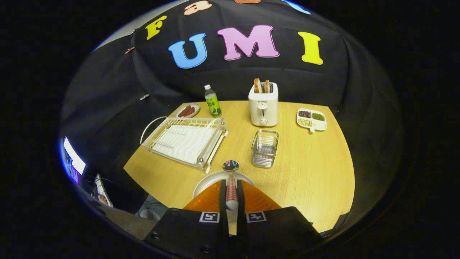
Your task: Take the plate from the dish rack, then take the spoon from the basket and place it into the plate.
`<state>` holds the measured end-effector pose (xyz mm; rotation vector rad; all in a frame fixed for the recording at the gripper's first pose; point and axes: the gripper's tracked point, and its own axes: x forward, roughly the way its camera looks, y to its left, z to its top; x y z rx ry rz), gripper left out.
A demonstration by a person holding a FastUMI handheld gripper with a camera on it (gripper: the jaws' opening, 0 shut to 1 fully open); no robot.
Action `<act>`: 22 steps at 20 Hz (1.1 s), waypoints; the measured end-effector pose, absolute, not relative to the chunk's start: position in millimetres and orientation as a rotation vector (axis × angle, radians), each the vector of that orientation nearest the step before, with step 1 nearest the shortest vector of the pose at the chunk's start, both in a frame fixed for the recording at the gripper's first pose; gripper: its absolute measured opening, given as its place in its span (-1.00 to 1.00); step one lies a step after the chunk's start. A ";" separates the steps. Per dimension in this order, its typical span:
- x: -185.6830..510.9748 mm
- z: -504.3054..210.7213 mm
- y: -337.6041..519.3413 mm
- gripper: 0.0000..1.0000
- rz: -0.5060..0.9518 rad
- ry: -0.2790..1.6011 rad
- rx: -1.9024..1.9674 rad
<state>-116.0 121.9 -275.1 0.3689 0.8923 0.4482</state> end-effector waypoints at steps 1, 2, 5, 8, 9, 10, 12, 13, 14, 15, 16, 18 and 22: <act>-125.9 -286.7 129.3 -0.76 0.448 0.914 0.368; -134.3 -297.7 136.6 -0.76 0.453 0.933 0.364; -152.4 -325.6 154.3 -0.76 0.466 0.977 0.345; -155.3 -339.3 169.4 -0.76 0.487 0.982 0.339; -156.5 -344.1 172.9 -0.76 0.495 0.984 0.334; -157.1 -348.4 175.2 -0.76 0.499 0.986 0.323; -156.1 -355.4 180.5 -0.75 0.509 0.984 0.322; -158.0 -359.0 181.8 -0.72 0.509 0.991 0.324; -159.3 -363.7 183.0 -0.72 0.507 0.999 0.319; -160.8 -368.6 183.5 -0.69 0.502 1.010 0.309; -162.4 -372.5 183.7 -0.68 0.499 1.020 0.299; -167.1 -379.5 186.0 -0.65 0.495 1.043 0.295; -167.6 -391.8 181.4 -0.37 0.428 1.074 0.306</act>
